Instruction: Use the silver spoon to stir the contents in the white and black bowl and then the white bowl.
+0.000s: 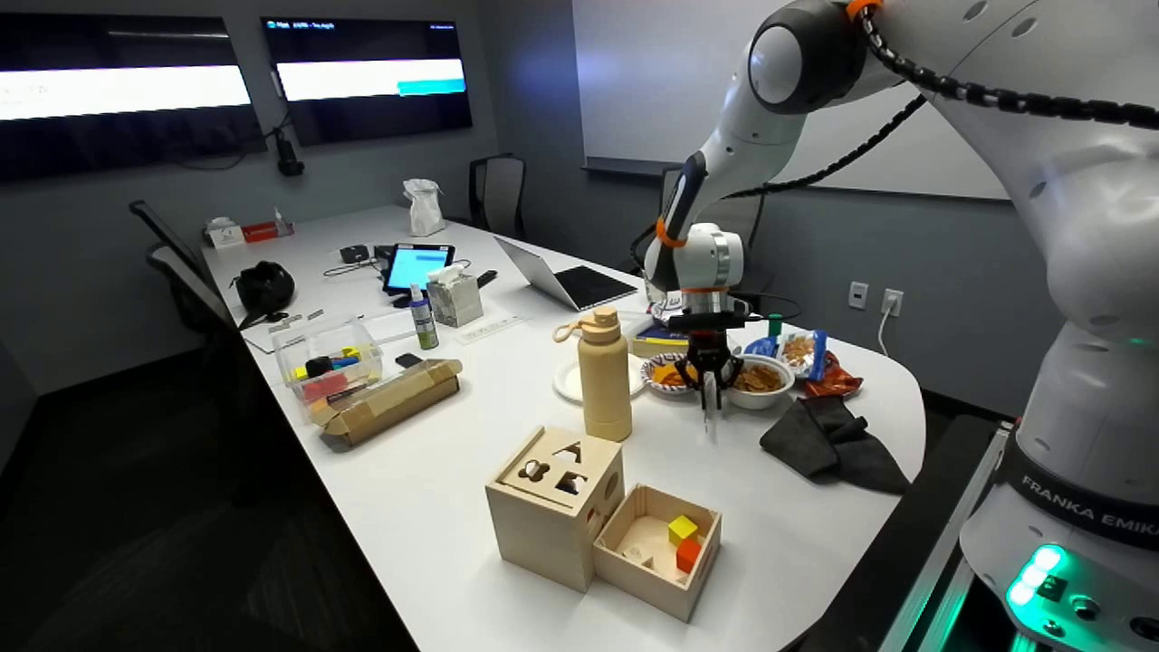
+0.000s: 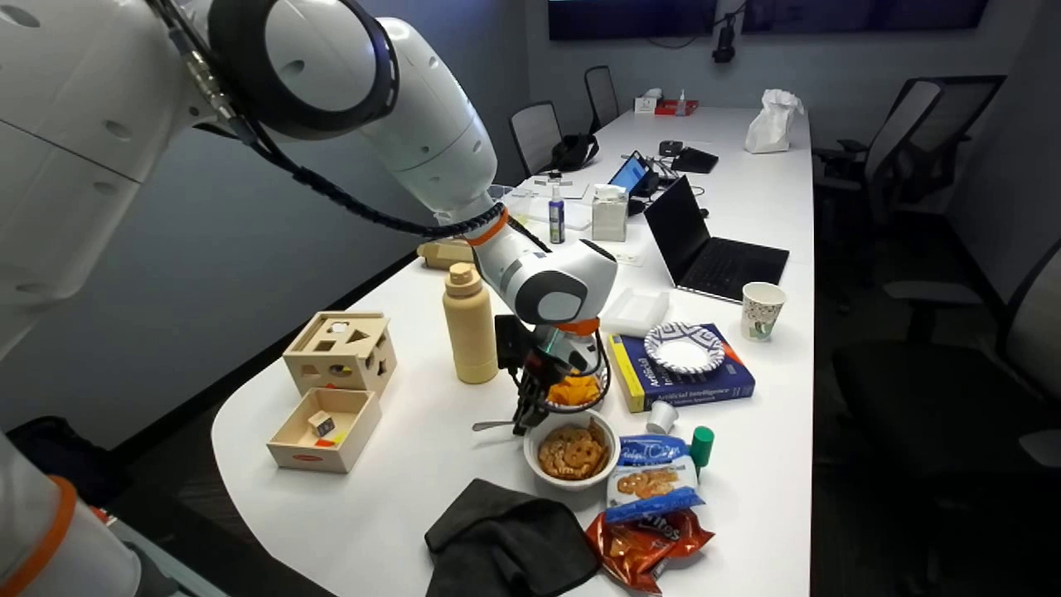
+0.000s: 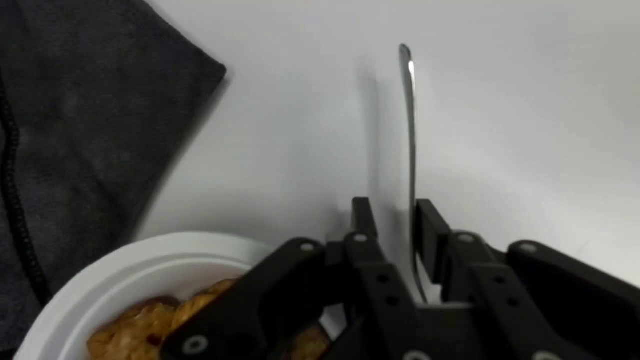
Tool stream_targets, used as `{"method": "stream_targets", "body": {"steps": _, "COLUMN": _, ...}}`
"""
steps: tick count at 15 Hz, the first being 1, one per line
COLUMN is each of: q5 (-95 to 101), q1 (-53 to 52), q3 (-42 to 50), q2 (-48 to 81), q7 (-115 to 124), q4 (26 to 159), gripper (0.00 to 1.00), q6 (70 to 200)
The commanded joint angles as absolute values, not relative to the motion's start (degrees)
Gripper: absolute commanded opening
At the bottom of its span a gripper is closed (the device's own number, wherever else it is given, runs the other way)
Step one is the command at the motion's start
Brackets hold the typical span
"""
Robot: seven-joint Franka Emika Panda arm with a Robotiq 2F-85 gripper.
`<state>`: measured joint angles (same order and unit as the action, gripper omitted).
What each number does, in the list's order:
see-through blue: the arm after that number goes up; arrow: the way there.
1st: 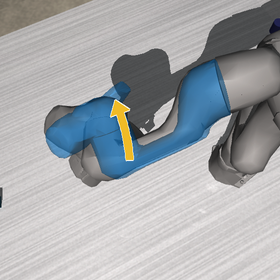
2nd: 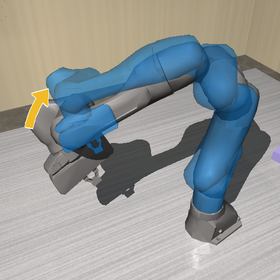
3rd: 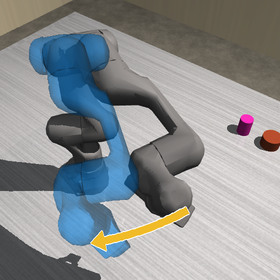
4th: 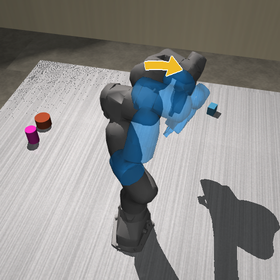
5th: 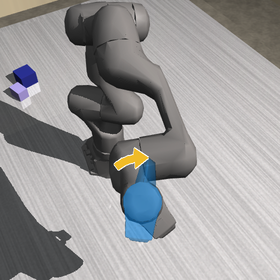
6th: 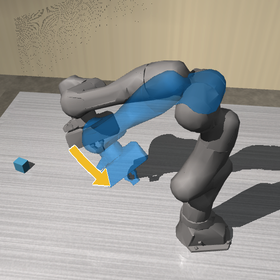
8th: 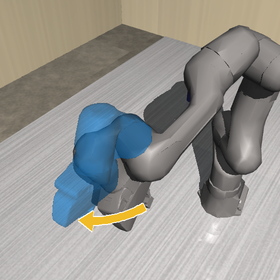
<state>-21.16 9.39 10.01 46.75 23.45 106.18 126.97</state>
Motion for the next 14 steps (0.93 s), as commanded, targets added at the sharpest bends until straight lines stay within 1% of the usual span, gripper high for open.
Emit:
{"method": "stream_targets", "body": {"steps": 1, "q5": -19.9, "q1": 8.6, "q3": 10.6, "q2": 48.4, "q7": 25.6, "q4": 104.4, "gripper": 0.6, "q6": 127.6}}
{"method": "stream_targets", "body": {"steps": 3, "q5": -20.0, "q1": 8.6, "q3": 10.4, "q2": 48.5, "q7": 25.4, "q4": 104.3, "gripper": 0.74, "q6": 128.0}}
{"method": "stream_targets", "body": {"steps": 4, "q5": -20.1, "q1": 8.5, "q3": 10.3, "q2": 48.4, "q7": 25.3, "q4": 104.5, "gripper": 0.83, "q6": 128.3}}
{"method": "stream_targets", "body": {"steps": 6, "q5": -20.2, "q1": 8.4, "q3": 10.2, "q2": 47.8, "q7": 25.0, "q4": 104.9, "gripper": 0.9, "q6": 129.3}}
{"method": "stream_targets", "body": {"steps": 9, "q5": -20.8, "q1": 8.4, "q3": 9.7, "q2": 46.0, "q7": 24.0, "q4": 106.2, "gripper": 0.93, "q6": 131.1}}
{"method": "stream_targets", "body": {"steps": 10, "q5": -21.0, "q1": 8.5, "q3": 9.4, "q2": 45.1, "q7": 23.6, "q4": 106.8, "gripper": 0.96, "q6": 131.7}}
{"method": "stream_targets", "body": {"steps": 12, "q5": -21.5, "q1": 8.7, "q3": 8.5, "q2": 43.2, "q7": 22.6, "q4": 108.0, "gripper": 1.0, "q6": 132.9}}
{"method": "stream_targets", "body": {"steps": 14, "q5": -21.6, "q1": 8.4, "q3": 7.9, "q2": 41.2, "q7": 22.0, "q4": 109.3, "gripper": 1.0, "q6": 133.8}}
